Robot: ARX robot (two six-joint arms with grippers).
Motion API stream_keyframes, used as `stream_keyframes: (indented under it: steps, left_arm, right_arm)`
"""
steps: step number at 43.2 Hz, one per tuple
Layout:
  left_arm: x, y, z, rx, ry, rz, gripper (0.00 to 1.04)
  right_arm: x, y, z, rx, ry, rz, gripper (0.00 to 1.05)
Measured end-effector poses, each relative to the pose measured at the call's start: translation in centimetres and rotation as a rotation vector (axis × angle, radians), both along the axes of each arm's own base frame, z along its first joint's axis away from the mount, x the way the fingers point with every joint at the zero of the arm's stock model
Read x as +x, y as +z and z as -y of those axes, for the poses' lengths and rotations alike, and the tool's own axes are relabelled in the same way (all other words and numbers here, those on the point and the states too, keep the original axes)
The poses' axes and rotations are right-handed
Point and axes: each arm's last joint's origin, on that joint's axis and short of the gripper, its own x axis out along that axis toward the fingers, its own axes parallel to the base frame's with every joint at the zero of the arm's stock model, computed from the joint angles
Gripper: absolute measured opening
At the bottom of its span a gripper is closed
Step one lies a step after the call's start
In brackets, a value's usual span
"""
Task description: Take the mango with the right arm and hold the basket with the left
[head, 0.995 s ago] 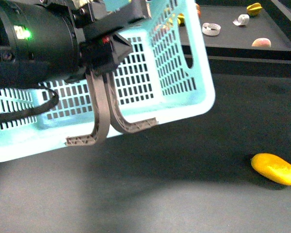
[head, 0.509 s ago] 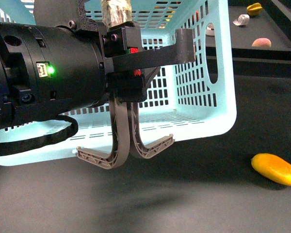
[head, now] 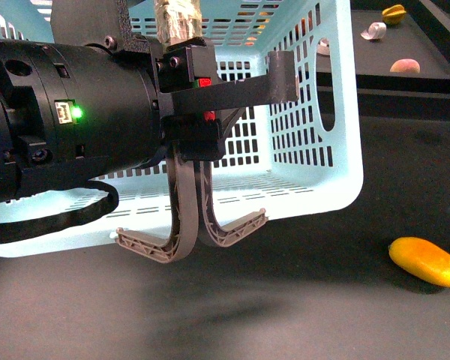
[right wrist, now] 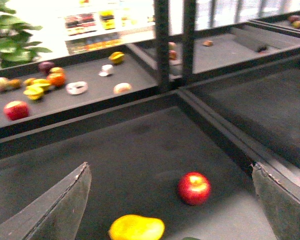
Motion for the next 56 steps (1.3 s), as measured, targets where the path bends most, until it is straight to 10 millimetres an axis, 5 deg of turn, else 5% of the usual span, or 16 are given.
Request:
stream_keyframes:
  steps: [7, 14, 43, 56]
  left_arm:
    - [0.0, 0.0, 0.0, -0.001, 0.000, -0.001, 0.07]
    - [0.0, 0.0, 0.0, -0.001, -0.003, -0.001, 0.07]
    - [0.0, 0.0, 0.0, -0.001, -0.001, -0.001, 0.07]
    - [0.0, 0.0, 0.0, -0.001, -0.002, -0.001, 0.07]
  right_arm:
    - [1.6, -0.3, 1.9, 0.014, 0.000, -0.050, 0.96]
    - [5.3, -1.3, 4.4, 0.003, 0.095, -0.185, 0.96]
    - [16.4, -17.1, 9.5, 0.010, 0.477, -0.861, 0.96]
    - [19.3, -20.6, 9.1, -0.082, 0.625, -0.983, 0.96]
